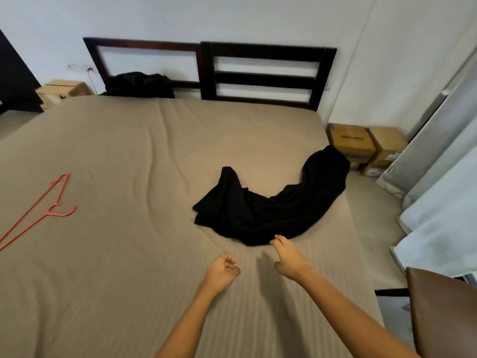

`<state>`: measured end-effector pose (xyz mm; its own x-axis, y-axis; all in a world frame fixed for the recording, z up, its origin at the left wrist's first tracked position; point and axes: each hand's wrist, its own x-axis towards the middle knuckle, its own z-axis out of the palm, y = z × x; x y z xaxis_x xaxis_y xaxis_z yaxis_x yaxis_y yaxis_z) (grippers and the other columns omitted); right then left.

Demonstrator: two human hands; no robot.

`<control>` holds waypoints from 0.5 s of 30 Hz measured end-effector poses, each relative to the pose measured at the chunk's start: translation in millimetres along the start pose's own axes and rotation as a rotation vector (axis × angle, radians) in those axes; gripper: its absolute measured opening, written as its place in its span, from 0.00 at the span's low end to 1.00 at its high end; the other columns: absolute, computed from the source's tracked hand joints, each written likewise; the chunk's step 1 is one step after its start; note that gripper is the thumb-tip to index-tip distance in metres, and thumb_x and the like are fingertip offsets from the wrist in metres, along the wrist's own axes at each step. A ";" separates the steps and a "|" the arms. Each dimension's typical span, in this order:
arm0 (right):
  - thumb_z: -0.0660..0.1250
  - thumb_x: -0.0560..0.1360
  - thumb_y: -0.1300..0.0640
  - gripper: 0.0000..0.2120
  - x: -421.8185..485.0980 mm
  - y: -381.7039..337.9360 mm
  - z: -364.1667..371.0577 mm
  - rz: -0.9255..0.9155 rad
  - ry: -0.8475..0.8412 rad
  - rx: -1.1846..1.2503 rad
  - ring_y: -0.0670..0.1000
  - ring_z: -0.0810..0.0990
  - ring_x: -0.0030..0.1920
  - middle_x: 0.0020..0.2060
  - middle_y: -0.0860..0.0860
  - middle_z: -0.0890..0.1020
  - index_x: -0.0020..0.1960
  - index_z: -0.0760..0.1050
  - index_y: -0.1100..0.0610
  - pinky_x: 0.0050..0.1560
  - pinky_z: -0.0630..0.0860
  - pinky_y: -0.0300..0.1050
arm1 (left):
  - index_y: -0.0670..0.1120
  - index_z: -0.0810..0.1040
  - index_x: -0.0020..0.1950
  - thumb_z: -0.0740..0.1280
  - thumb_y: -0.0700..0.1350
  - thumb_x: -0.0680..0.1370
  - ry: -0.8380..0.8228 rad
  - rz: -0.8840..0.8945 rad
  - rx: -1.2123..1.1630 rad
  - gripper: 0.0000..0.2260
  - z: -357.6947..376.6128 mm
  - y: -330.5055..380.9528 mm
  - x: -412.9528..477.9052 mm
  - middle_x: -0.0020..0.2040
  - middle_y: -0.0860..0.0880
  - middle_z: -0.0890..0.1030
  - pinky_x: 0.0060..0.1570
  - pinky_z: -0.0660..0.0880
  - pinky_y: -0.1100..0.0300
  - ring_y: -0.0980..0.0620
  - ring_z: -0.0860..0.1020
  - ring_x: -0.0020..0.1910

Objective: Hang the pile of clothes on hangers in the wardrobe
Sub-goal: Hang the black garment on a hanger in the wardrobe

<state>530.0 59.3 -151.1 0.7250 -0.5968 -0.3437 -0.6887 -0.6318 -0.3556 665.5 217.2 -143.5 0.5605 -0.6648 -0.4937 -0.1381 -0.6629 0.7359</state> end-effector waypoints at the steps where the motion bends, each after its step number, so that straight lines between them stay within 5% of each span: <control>1: 0.65 0.74 0.65 0.32 23.5 -0.9 5.3 -0.018 0.023 -0.032 0.53 0.55 0.75 0.75 0.54 0.56 0.75 0.58 0.57 0.72 0.57 0.44 | 0.45 0.74 0.47 0.68 0.40 0.74 0.001 -0.034 -0.077 0.04 3.0 -7.9 16.3 0.40 0.50 0.77 0.45 0.73 0.59 0.52 0.75 0.39; 5: 0.69 0.73 0.59 0.42 98.5 6.5 32.1 -0.049 0.017 -0.229 0.52 0.47 0.77 0.76 0.53 0.52 0.77 0.47 0.55 0.73 0.52 0.48 | 0.43 0.75 0.44 0.63 0.38 0.78 0.002 -0.162 -0.418 0.03 15.3 -34.2 67.5 0.38 0.48 0.77 0.33 0.73 0.69 0.55 0.76 0.35; 8: 0.69 0.73 0.55 0.42 125.4 10.0 54.2 -0.039 -0.061 -0.346 0.56 0.61 0.72 0.70 0.56 0.65 0.77 0.46 0.56 0.72 0.56 0.49 | 0.42 0.75 0.50 0.63 0.42 0.80 -0.022 -0.288 -0.708 0.04 18.7 -48.4 92.6 0.46 0.45 0.79 0.37 0.77 0.68 0.53 0.79 0.44; 12: 0.56 0.70 0.59 0.23 125.5 13.0 78.2 -0.184 0.175 -0.224 0.53 0.78 0.52 0.51 0.52 0.78 0.65 0.71 0.54 0.50 0.70 0.45 | 0.39 0.71 0.65 0.66 0.48 0.78 -0.004 -0.399 -0.989 0.19 19.9 -59.9 122.1 0.56 0.42 0.78 0.51 0.76 0.58 0.47 0.77 0.56; 15: 0.57 0.65 0.54 0.16 96.6 30.1 90.2 -0.315 0.280 0.003 0.44 0.72 0.40 0.38 0.46 0.76 0.51 0.74 0.47 0.37 0.63 0.37 | 0.41 0.68 0.69 0.68 0.54 0.75 -0.017 -0.423 -1.170 0.28 23.7 -58.1 138.2 0.63 0.42 0.76 0.58 0.73 0.52 0.44 0.75 0.61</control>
<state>578.8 27.2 -273.4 0.8733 -0.4861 0.0316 -0.4326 -0.8037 -0.4086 731.7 155.7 -265.4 0.3716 -0.4844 -0.7920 0.8658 -0.1271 0.4839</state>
